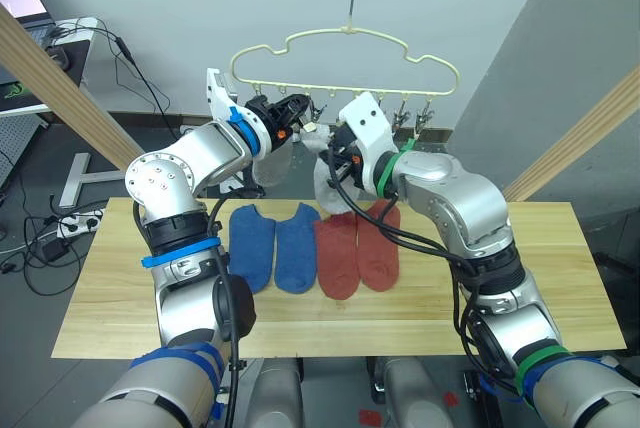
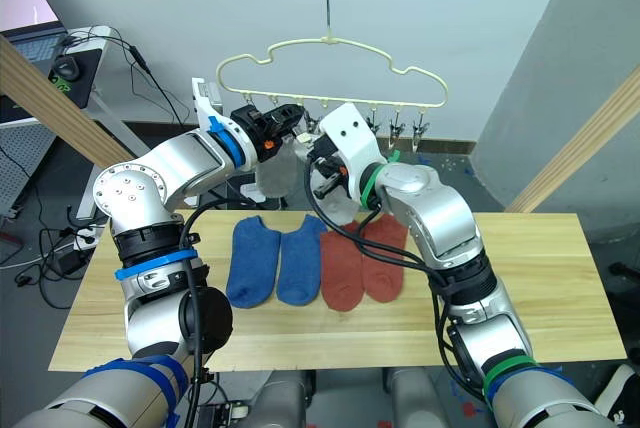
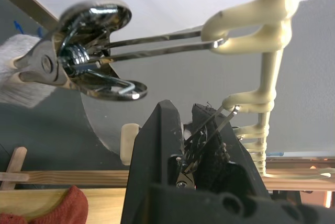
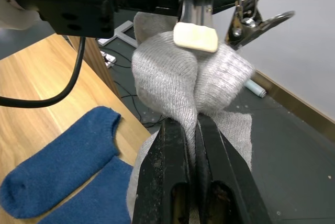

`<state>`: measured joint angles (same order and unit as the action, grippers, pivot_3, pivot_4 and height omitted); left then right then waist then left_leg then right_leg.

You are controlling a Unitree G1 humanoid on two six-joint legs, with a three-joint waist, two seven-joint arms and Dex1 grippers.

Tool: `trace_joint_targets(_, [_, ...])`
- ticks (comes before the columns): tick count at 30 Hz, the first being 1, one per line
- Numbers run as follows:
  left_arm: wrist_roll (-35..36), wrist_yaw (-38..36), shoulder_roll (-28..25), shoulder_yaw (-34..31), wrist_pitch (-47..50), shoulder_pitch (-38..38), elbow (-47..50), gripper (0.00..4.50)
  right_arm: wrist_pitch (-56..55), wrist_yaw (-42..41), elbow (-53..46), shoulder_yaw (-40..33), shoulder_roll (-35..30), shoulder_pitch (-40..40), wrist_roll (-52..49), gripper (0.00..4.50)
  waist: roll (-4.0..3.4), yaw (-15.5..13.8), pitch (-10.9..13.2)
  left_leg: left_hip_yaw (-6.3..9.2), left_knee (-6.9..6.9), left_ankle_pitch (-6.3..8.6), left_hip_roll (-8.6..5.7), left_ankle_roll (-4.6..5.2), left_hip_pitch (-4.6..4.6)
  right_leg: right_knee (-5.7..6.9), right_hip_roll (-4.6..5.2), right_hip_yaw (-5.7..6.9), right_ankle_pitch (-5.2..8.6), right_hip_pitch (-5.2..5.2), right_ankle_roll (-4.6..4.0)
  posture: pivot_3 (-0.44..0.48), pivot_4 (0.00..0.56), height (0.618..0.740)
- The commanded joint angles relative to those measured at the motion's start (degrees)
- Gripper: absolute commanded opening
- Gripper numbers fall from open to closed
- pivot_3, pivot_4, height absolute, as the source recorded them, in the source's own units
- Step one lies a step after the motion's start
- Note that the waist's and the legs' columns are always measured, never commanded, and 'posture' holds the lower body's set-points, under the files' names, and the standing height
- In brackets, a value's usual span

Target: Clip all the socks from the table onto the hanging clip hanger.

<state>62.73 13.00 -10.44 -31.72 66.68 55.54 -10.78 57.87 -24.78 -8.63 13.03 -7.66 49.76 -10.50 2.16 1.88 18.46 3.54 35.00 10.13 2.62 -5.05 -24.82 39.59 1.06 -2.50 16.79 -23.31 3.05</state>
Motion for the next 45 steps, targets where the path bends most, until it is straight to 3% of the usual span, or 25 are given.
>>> trace_joint_targets(1, [-0.2, 0.5, -0.9, 0.2, -0.5, -1.1, 0.9, 0.28, -0.8, 0.3, -2.1, -0.6, 0.9, 1.2, -0.9, 0.06, 0.00, 0.0, 0.0, 0.00, 0.00, 0.00, 0.00, 0.00, 0.00, 0.00, 0.00, 0.00, 0.00, 0.00, 0.00, 0.032, 0.287, 0.740])
trace_joint_targets(14, [0.5, -1.1, -0.9, 1.5, -1.0, -2.2, 1.9, 0.28, -2.4, 0.4, 0.2, -1.5, 0.8, 2.8, -0.3, 0.06, 0.00, 0.0, 0.0, -0.01, -0.03, 0.00, 0.00, 0.00, 0.00, -0.04, 0.00, 0.00, 0.00, -0.01, 0.00, 0.034, 0.284, 0.740])
trace_joint_targets(15, [0.7, -1.1, -0.8, 1.3, -1.2, -2.2, 1.8, 0.98, -2.4, 0.3, 0.2, -1.4, 0.7, 2.7, -0.3, 0.03, 0.00, 0.0, 0.0, -0.01, -0.04, 0.00, 0.00, 0.00, 0.00, -0.05, 0.00, 0.00, 0.00, -0.01, 0.00, 0.032, 0.284, 0.740])
trace_joint_targets(20, [1.0, -2.3, -1.6, 2.3, -0.7, -2.8, 2.7, 2.36, -2.2, 0.1, -0.1, -1.1, 0.5, 2.4, -0.4, 0.03, 0.00, -0.1, 0.0, 0.01, -0.06, 0.00, 0.00, 0.00, -0.08, -0.12, 0.01, 0.02, 0.00, -0.05, 0.00, 0.032, 0.284, 0.740])
trace_joint_targets(23, [0.5, -4.6, -3.0, 3.9, 0.0, -3.4, 4.4, 2.36, -1.9, -0.2, -0.1, -1.1, 0.5, 2.1, -0.7, 0.03, 0.00, -0.1, 0.0, 0.01, -0.08, 0.00, -0.01, 0.00, -0.12, -0.18, 0.01, 0.03, 0.00, -0.06, 0.00, 0.039, 0.280, 0.740])
trace_joint_targets(26, [0.5, -7.0, -4.4, 5.9, 0.8, -4.2, 6.4, 2.38, -1.4, -0.4, 0.1, -0.7, 0.4, 1.8, -0.7, 0.74, 0.00, -0.1, 0.0, 0.01, -0.12, -0.01, 0.00, -0.01, -0.13, -0.18, 0.01, 0.03, 0.00, -0.09, 0.00, 0.044, 0.278, 0.740])
trace_joint_targets(32, [-1.4, -13.6, -8.6, 12.1, 1.5, -7.4, 13.3, 2.38, -2.3, -0.4, 0.5, 0.3, -0.3, 0.6, 0.0, 2.75, 0.00, -0.3, 0.0, 0.02, -0.14, -0.02, 0.00, -0.03, -0.15, -0.22, 0.03, 0.04, 0.00, -0.09, 0.00, 0.067, 0.270, 0.740])
trace_joint_targets(40, [-7.5, -24.7, -17.3, 20.0, -2.3, -16.5, 24.8, 2.38, 2.2, -3.7, -11.8, -1.2, -7.9, -8.2, -3.2, 2.75, 0.00, -0.6, 0.0, 0.02, -0.23, -0.02, -0.01, -0.05, -0.20, -0.40, 0.05, 0.05, 0.00, -0.10, 0.00, 0.089, 0.265, 0.740])
trace_joint_targets(45, [-13.4, -29.0, -19.1, 22.9, -9.1, -22.9, 29.8, 2.38, 6.0, -6.2, -19.8, -6.9, -14.5, -13.8, -7.6, 2.75, 0.00, -1.0, 0.0, 0.03, -0.26, -0.01, 0.00, -0.02, -0.23, -0.49, 0.05, 0.05, 0.00, -0.08, -0.01, 0.099, 0.263, 0.740])
